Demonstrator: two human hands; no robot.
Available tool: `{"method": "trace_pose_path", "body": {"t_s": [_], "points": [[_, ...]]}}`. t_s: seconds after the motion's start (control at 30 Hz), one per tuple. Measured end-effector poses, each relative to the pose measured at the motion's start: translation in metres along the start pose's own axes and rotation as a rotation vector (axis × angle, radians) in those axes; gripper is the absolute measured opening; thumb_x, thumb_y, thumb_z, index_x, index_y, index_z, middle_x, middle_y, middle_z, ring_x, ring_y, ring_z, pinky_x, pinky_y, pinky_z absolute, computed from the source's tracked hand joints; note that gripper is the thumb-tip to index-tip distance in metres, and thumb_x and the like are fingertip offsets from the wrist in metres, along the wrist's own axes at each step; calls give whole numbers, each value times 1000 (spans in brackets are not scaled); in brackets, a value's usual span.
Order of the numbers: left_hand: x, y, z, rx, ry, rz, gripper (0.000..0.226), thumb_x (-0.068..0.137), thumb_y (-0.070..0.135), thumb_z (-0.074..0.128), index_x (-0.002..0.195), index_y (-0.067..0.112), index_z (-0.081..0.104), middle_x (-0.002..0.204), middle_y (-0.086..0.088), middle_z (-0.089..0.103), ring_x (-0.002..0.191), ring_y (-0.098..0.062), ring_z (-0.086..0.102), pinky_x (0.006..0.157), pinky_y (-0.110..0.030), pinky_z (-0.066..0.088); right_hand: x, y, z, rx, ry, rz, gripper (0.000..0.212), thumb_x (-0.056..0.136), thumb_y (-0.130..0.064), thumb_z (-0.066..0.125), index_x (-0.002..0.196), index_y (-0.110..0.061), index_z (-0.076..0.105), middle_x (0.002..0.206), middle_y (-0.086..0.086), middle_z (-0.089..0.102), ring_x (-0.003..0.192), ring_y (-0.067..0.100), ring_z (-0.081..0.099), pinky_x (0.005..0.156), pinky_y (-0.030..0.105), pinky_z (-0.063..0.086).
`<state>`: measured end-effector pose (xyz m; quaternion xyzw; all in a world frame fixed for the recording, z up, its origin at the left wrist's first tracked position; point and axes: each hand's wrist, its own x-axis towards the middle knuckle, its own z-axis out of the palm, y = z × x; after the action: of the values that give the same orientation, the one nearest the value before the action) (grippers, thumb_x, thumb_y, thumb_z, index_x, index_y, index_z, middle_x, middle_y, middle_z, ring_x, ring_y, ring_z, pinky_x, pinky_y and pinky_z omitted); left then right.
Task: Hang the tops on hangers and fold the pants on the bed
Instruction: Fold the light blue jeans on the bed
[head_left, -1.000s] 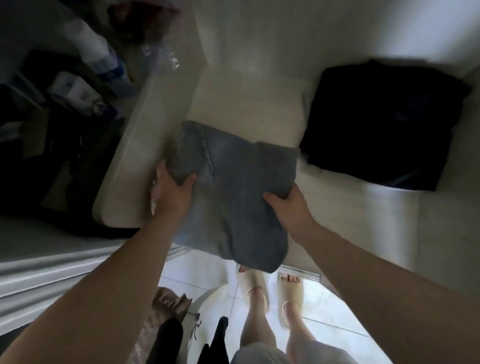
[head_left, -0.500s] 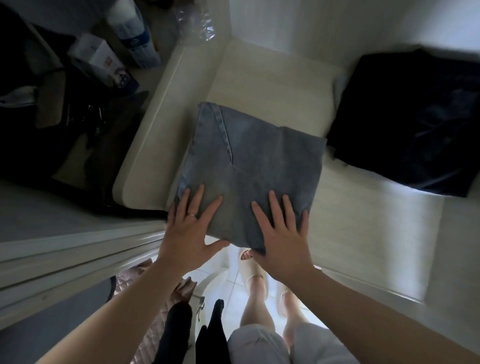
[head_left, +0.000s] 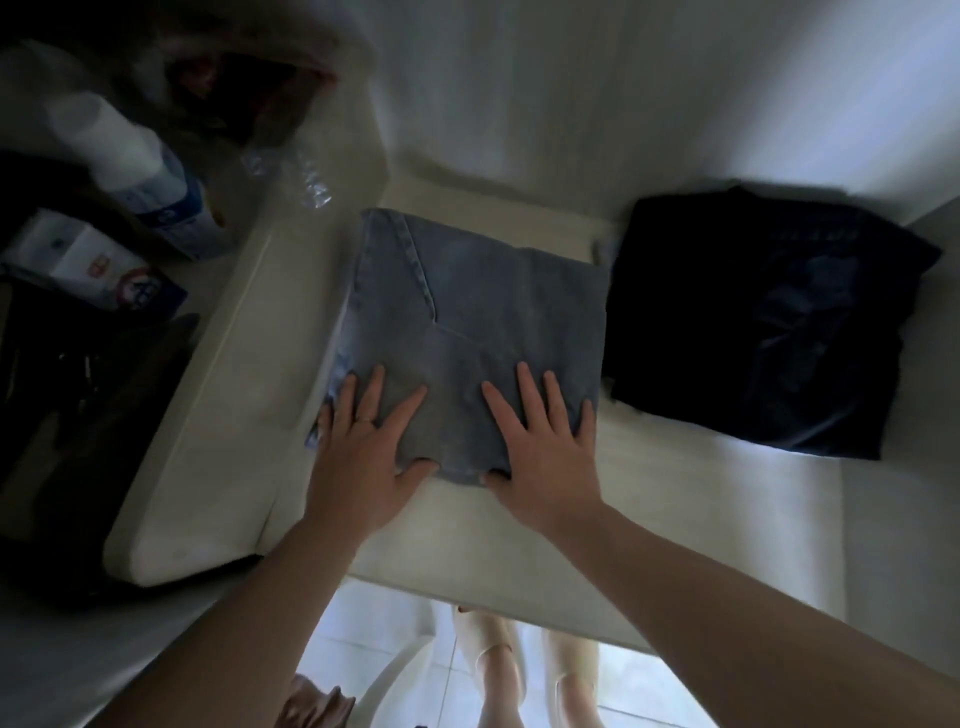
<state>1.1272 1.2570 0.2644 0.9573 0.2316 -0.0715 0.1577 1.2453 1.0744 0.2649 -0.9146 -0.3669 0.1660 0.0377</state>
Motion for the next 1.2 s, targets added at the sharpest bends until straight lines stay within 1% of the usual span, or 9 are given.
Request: {"method": "trace_pose_path", "body": {"t_s": [0.2,0.37,0.5,0.6,0.67,0.77,0.9,1.0,1.2], "points": [[84,17,-13,44,-28,-23,84,83,56,69,155,41,29,168,-7,9,153,-38,6,121,-57,12,73,28,-28,7,8,72,103,81,-58,69,156,-46,0,168,-1,-9,155,28,-4,119,63,7],[97,31,-14,89,-39,-70,81,88,56,63,156,41,23,169,-5,4,153,-36,4,122,-55,12,85,37,-41,20,-49,79,101,83,-56,68,155,-46,-3,168,-1,-11,155,27,-6,120,62,8],[66,39,-12,67,-48,-62,82,90,57,59,158,34,18,168,-8,7,153,-35,9,120,-52,22,56,28,-42,59,-31,98,86,91,-46,60,158,-39,6,169,1,-5,155,26,-2,122,57,10],[29,47,-12,-33,-130,-85,83,94,60,52,159,34,9,169,-4,1,154,-31,6,121,-49,23,24,22,-46,106,-57,100,79,94,-44,57,158,-35,11,169,-1,1,155,25,1,122,55,11],[0,54,-14,-66,-183,-113,80,96,63,45,159,36,4,169,-3,-1,155,-29,5,122,-47,21,2,18,-49,121,-103,99,76,96,-45,54,157,-35,11,169,-2,3,155,24,2,122,55,9],[-45,64,-17,-65,-250,-140,74,97,67,34,158,41,1,169,0,-4,155,-26,-1,123,-50,16,-36,9,-53,128,-178,103,73,98,-47,49,158,-34,10,169,-2,0,155,23,-1,121,55,6],[-92,79,-32,-105,-328,-172,69,97,70,22,157,46,0,169,6,-9,155,-23,-9,124,-51,7,-81,-1,-63,86,-196,63,74,98,-50,47,159,-32,10,169,0,-1,155,26,-3,121,56,5],[-117,91,-49,-176,-347,-198,69,95,73,23,157,49,1,168,9,-10,154,-21,-11,123,-50,2,-108,-6,-77,90,-181,60,74,98,-50,47,159,-32,9,169,0,-1,155,27,-4,120,56,4],[-166,99,-91,-246,-261,-277,70,95,73,28,157,48,8,169,6,0,155,-23,-4,124,-48,4,-151,-15,-118,182,-152,54,71,99,-48,48,159,-34,12,169,-2,3,155,24,-2,121,55,2]]}}
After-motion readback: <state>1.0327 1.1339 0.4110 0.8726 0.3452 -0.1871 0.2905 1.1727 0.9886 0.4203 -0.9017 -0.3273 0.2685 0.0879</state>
